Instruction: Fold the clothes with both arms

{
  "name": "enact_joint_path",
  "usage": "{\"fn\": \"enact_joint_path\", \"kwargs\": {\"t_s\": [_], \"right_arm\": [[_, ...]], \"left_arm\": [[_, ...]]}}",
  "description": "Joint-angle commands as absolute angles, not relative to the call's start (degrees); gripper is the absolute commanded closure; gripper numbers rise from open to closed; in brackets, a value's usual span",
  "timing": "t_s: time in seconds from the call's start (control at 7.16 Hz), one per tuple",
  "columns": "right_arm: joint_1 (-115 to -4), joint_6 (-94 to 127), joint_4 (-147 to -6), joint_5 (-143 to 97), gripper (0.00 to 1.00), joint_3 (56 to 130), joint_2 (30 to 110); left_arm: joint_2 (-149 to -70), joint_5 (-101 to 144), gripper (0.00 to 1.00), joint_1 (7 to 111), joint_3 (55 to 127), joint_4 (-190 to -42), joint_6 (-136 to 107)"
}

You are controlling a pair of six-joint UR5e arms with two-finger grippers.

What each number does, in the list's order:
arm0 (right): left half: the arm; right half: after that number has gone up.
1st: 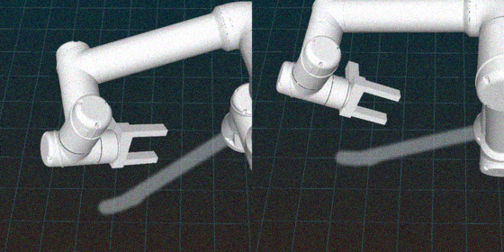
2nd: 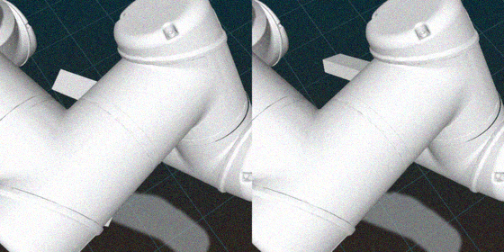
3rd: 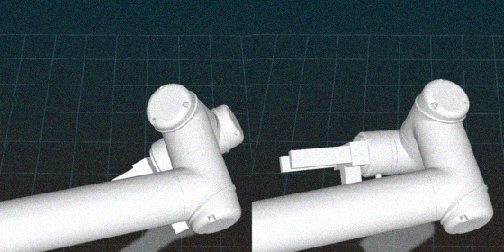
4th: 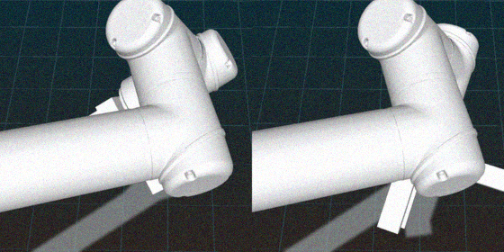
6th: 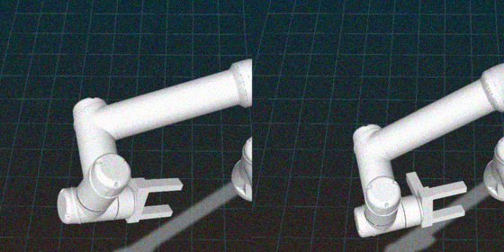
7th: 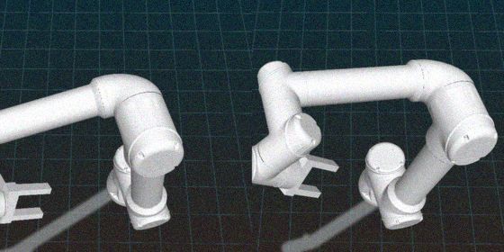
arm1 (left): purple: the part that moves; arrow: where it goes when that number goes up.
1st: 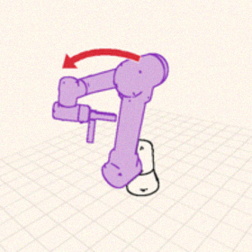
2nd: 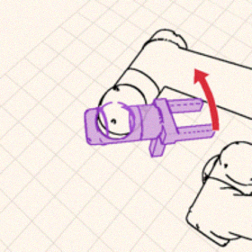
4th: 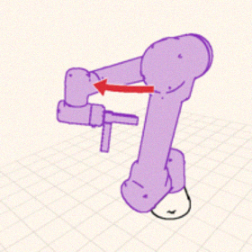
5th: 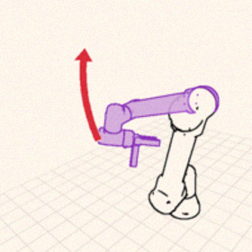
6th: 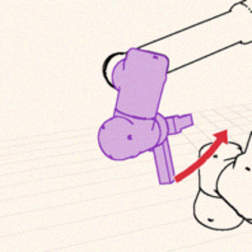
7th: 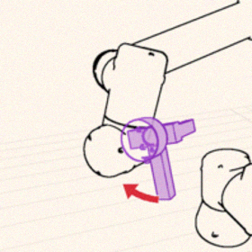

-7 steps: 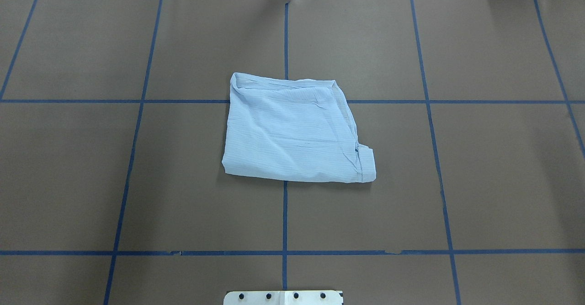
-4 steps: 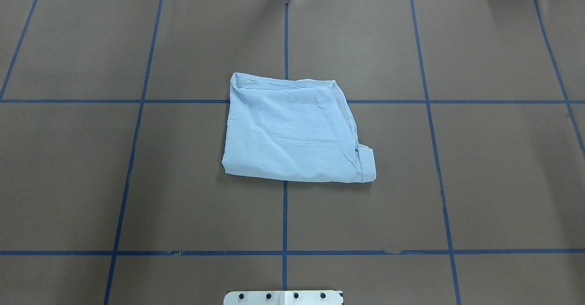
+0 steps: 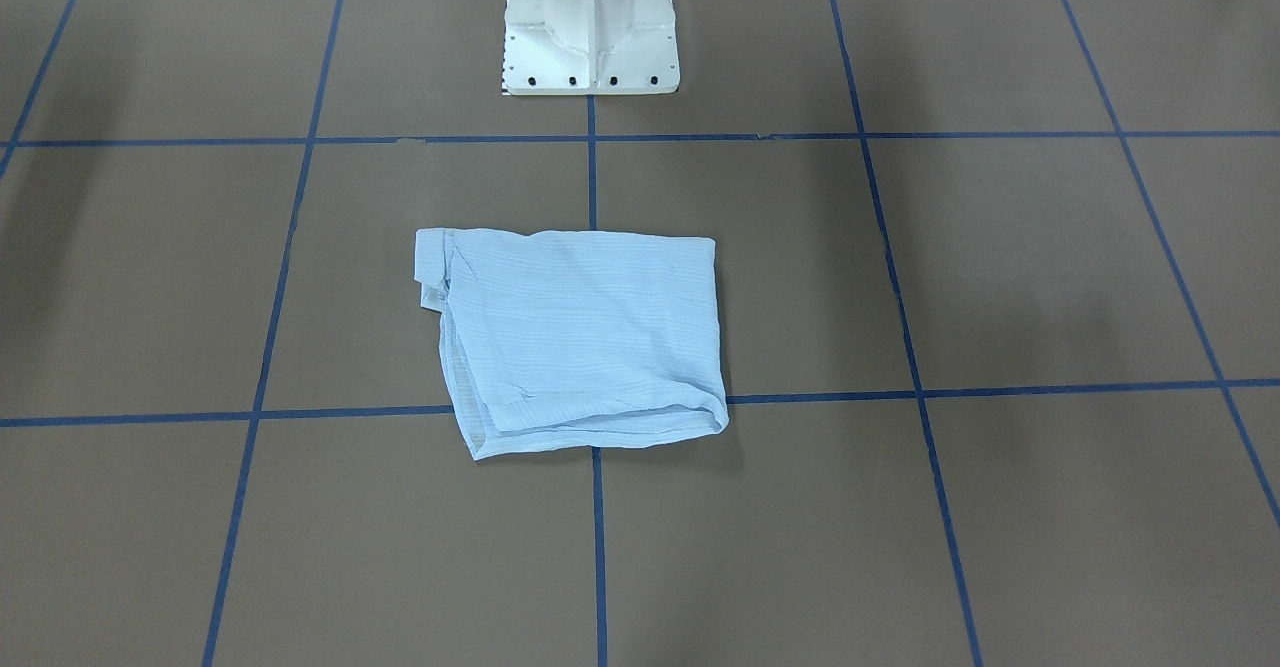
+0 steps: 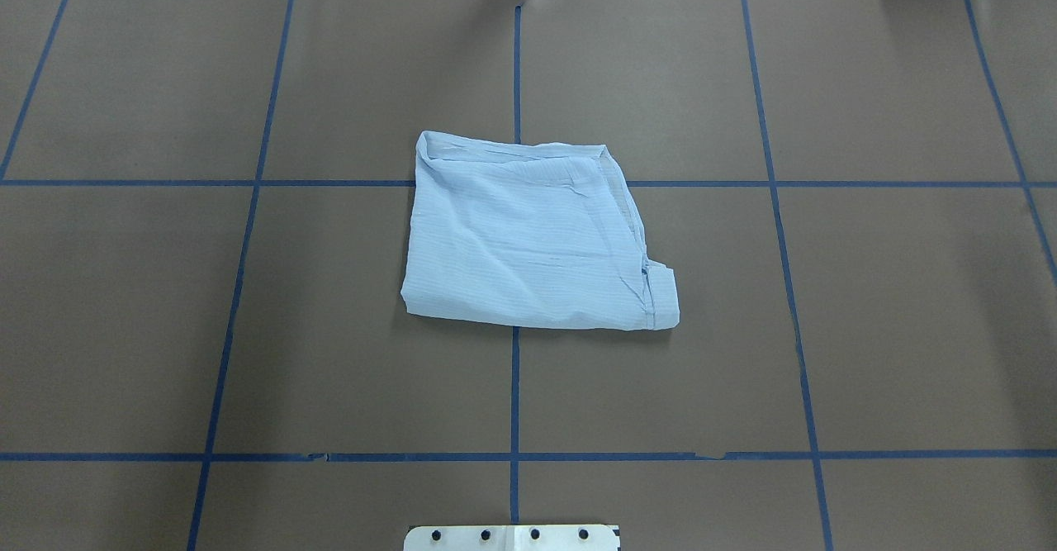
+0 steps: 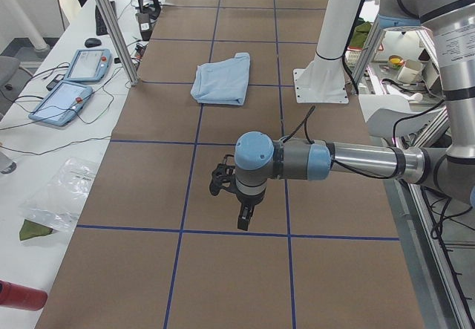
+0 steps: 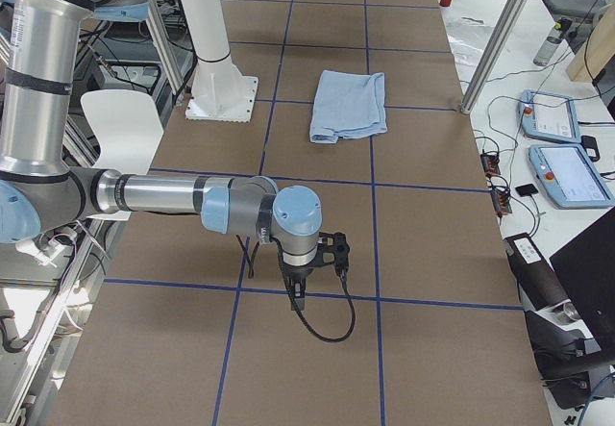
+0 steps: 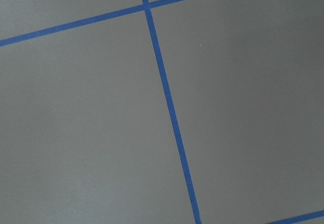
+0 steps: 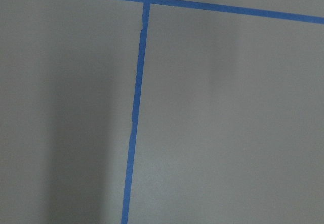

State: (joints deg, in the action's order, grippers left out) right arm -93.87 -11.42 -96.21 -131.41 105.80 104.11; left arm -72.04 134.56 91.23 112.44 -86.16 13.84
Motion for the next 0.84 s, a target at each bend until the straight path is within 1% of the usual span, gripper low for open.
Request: {"fn": "enact_joint_path", "kwargs": {"t_s": [0.0,0.7], "right_arm": [[-94.0,-11.3,-96.3,-131.6,0.00,106.2,104.2],[-94.0,-11.3,-96.7,-131.5,0.00,106.4,104.8]], "left_arm": [[-72.0,134.6,0.00,91.2,111.7,-86.2,14.0],[-72.0,134.5,0.00,91.2,110.7,-86.2,14.2]]}}
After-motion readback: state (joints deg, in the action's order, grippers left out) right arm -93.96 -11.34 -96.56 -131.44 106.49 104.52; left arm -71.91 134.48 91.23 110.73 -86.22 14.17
